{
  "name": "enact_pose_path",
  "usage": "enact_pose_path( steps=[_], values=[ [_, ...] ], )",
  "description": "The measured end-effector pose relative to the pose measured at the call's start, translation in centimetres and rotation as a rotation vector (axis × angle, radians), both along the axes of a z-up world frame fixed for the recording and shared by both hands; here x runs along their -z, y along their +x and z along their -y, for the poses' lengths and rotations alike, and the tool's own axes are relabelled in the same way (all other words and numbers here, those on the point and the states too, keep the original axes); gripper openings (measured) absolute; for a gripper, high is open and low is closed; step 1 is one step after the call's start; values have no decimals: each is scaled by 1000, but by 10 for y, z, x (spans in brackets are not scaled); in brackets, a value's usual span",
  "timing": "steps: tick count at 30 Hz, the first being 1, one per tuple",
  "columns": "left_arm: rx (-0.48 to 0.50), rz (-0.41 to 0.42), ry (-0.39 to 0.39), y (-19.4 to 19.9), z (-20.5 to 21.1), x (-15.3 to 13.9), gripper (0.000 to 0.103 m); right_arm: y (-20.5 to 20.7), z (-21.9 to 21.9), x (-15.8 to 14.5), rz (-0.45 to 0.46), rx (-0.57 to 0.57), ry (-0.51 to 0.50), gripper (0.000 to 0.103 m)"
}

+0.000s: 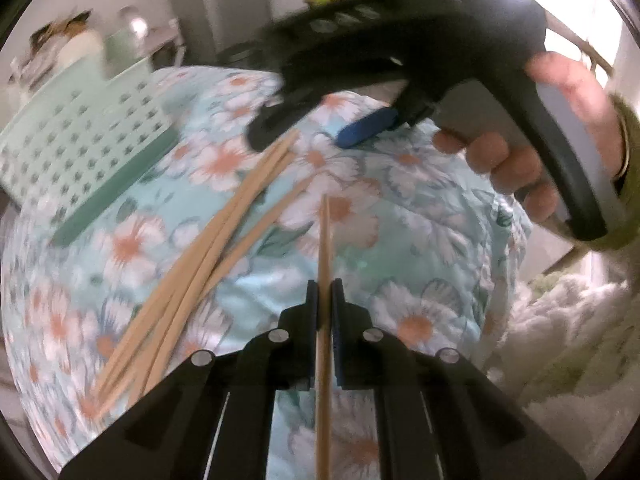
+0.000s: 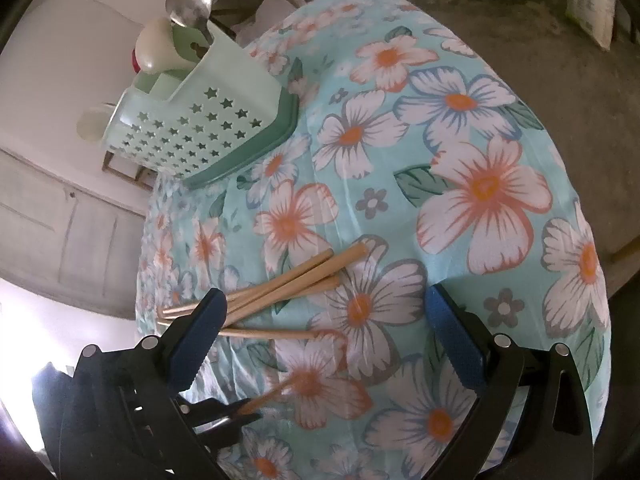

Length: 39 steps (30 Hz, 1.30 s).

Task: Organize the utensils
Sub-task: 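Lift the chopstick with the left gripper while the right gripper grasps another chopstick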

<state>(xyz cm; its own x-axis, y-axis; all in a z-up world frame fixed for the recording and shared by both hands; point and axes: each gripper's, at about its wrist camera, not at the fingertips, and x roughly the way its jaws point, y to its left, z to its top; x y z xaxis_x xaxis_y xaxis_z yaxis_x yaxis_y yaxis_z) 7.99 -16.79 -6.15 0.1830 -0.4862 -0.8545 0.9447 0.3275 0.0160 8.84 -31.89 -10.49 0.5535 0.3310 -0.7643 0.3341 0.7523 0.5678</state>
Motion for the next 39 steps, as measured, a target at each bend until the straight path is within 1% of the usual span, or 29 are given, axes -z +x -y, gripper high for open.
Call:
enact_pose_path(
  steps=[4, 6, 8, 11, 12, 14, 16, 17, 19, 20, 22, 23, 25, 26, 28, 30, 31, 36, 39],
  values=[
    [-107, -52, -57, 15, -26, -12, 6, -3, 3, 0, 7, 3, 20, 95],
    [-170, -83, -103, 24, -40, -20, 6, -4, 4, 0, 11, -4, 21, 95],
    [-234, -108, -153, 33, -54, -28, 6, -5, 4, 0, 12, -13, 16, 95],
    [-351, -146, -258, 50, -78, -40, 6, -5, 5, -2, 3, -9, 18, 95],
    [-379, -158, -284, 46, -77, -40, 6, -6, 6, -3, -4, 1, 26, 95],
    [-430, -189, -332, 51, -86, -43, 6, -9, 6, -6, -2, 23, 46, 94],
    [-483, -219, -374, 59, -98, -42, 6, -14, 4, -10, 13, 31, 70, 83],
    [-498, -225, -385, 61, -102, -42, 6, -17, 3, -13, 17, 34, 80, 81],
    [-519, -231, -401, 64, -110, -42, 6, -25, -1, -21, 37, 33, 100, 72],
    [-528, -236, -408, 66, -112, -41, 6, -27, -5, -24, 47, 29, 110, 72],
    [-538, -243, -417, 70, -116, -41, 6, -30, -14, -28, 54, 10, 141, 66],
    [-543, -245, -421, 68, -120, -42, 6, -31, -18, -27, 56, 3, 166, 65],
    [-553, -249, -435, 70, -121, -42, 6, -30, -27, -21, 43, -10, 219, 57],
    [-556, -250, -440, 71, -121, -42, 6, -28, -31, -17, 31, -11, 241, 55],
    [-562, -251, -451, 71, -125, -43, 6, -25, -34, -7, 12, 8, 291, 46],
    [-563, -250, -458, 71, -127, -44, 6, -23, -30, -1, 7, 35, 334, 43],
    [-561, -247, -460, 72, -127, -45, 6, -22, -26, 0, 11, 55, 355, 40],
    [-561, -237, -474, 73, -132, -47, 6, -20, -8, -2, 29, 138, 402, 35],
    [-565, -244, -479, 75, -134, -46, 6, -19, 2, 4, -2, 188, 417, 32]
  ],
)
